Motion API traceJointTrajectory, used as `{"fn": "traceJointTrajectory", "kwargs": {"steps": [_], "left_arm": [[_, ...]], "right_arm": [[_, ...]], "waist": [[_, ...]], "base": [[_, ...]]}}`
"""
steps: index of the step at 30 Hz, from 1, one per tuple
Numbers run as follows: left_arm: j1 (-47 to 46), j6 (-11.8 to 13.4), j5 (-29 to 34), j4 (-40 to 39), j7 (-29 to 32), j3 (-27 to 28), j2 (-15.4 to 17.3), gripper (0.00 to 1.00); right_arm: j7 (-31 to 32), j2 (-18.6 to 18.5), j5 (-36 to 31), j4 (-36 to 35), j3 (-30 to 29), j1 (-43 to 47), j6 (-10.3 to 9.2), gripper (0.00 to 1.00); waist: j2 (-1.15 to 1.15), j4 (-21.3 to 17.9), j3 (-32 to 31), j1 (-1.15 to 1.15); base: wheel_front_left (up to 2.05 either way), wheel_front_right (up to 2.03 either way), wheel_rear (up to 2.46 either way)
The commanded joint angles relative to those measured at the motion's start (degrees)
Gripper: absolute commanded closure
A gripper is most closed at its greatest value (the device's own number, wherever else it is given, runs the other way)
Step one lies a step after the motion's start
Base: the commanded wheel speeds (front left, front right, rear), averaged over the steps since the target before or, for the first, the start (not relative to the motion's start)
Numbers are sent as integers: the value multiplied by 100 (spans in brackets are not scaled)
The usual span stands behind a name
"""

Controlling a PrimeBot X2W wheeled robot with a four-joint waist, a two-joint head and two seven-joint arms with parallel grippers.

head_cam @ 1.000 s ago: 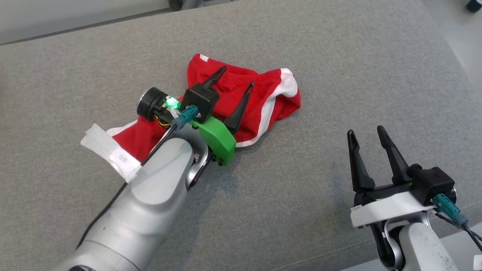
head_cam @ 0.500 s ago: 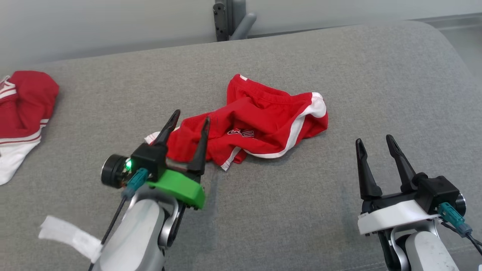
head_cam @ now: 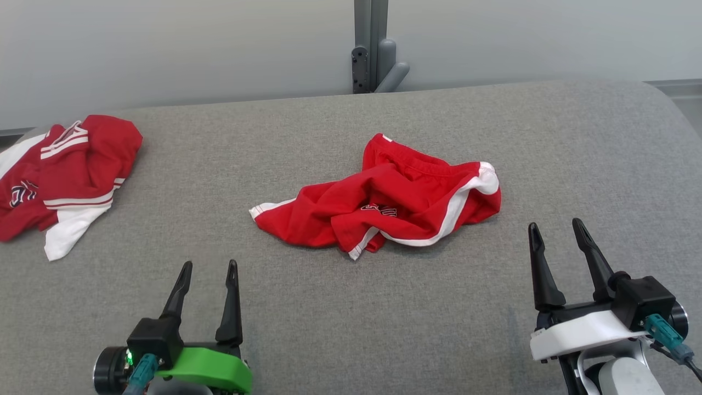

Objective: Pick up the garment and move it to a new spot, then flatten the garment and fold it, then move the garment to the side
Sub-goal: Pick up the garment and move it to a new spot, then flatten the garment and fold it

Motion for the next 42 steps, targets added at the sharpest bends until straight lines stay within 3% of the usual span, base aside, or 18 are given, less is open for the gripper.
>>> {"fn": "traceJointTrajectory", "kwargs": {"steps": [1,13,28,32,42], "left_arm": [[156,-27,53,-28,1,99,-38,0],[426,-280,330,55,1,536,-267,0],[375,-429,405,155,1,552,-333,0],[192,-528,246,347,2,210,-336,0],[-1000,-690,-572,1581,2,-1316,-323,0]], "right_arm": [[-18,-5,23,-19,-17,107,0,0],[-18,-6,107,36,-36,197,0,0],[-18,-6,68,38,-27,142,0,0],[-18,-6,66,15,-10,50,0,0],[-18,-6,83,-7,109,-256,0,0]], "waist": [[9,72,-76,0],[9,80,-130,0],[9,18,-87,0],[9,-33,54,0],[9,-439,639,0]], "base": [[0,0,0],[0,0,0],[0,0,0],[0,0,0],[0,0,0]]}}
